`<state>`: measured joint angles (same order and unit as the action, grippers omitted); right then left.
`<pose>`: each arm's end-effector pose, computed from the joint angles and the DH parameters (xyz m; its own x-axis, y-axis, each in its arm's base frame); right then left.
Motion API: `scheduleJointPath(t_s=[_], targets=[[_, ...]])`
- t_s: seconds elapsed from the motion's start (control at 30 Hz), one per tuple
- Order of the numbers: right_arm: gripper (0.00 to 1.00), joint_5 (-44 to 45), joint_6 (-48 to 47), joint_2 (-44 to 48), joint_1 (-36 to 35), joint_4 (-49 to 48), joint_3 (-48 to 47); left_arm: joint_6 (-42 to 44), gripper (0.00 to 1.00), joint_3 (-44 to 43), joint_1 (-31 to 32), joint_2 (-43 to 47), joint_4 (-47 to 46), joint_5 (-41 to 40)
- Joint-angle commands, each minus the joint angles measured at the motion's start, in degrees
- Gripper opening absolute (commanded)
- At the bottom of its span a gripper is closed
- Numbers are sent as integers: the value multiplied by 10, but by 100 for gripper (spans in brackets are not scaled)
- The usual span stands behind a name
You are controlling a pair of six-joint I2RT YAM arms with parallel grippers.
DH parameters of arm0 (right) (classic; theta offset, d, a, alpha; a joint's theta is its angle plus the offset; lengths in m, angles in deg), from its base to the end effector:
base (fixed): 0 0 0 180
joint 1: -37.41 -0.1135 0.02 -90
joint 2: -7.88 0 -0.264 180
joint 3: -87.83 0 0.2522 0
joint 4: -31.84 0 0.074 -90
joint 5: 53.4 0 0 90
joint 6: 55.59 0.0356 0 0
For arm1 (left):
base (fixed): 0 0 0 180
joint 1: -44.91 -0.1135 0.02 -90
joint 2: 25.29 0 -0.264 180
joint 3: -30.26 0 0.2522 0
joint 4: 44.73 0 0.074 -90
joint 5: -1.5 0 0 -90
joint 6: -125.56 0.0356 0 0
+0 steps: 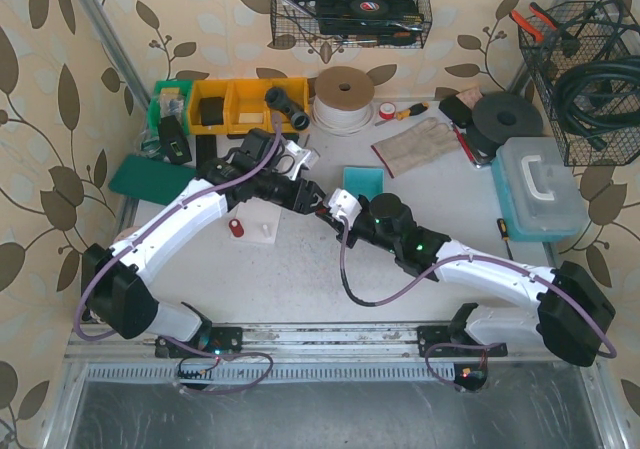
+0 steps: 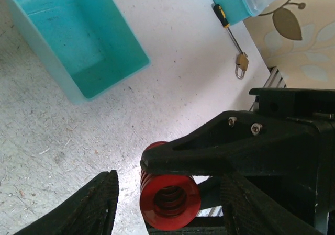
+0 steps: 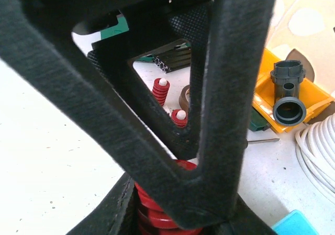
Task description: Install the large spring
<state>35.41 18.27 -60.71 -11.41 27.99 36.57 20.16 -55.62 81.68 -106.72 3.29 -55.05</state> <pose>0.1778 0.2044 0.2586 0.0654 -0.3473 -0.9355 -0.7783 0.5690 -0.2657 0.2344 -0.1996 0.3226 -0.7499 0.2838 -0.5976 0.6433 0.5235 -0.5587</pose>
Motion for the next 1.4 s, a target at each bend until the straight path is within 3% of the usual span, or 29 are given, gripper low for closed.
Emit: scheduleJointPath(t_s=[0.0,0.2,0.33,0.43,0.63,0.73,0.87,1.0,1.07,1.2,1.37], targets=[[0,18,-4,1,-7,-27,-22,1,58,-14,4,-6,17,28],[0,22,-5,3,-11,-25,-23,-4,59,-11,4,-4,18,32],[0,23,-13,3,-19,-24,-23,6,50,-20,6,-6,41,-8],[0,29,-16,-3,-23,-17,-28,5,42,-21,7,-27,35,16],[0,22,-17,-18,-29,-12,-41,-15,40,-12,8,-30,3,50],[0,22,-19,-23,-34,-6,-44,-19,29,-7,8,-28,-7,51],[0,22,-15,-27,-35,-7,-37,-20,3,-8,8,-26,-7,39],[0,16,-8,-34,-35,17,-42,-21,0,-15,8,-24,4,23],[9,17,-5,-33,-35,22,-40,-21,0,-19,8,-25,14,13],[42,26,3,-20,-35,38,-40,-30,0,-22,3,-17,31,-27],[61,29,14,-9,-35,53,-27,-62,0,-11,-19,-15,26,-36]])
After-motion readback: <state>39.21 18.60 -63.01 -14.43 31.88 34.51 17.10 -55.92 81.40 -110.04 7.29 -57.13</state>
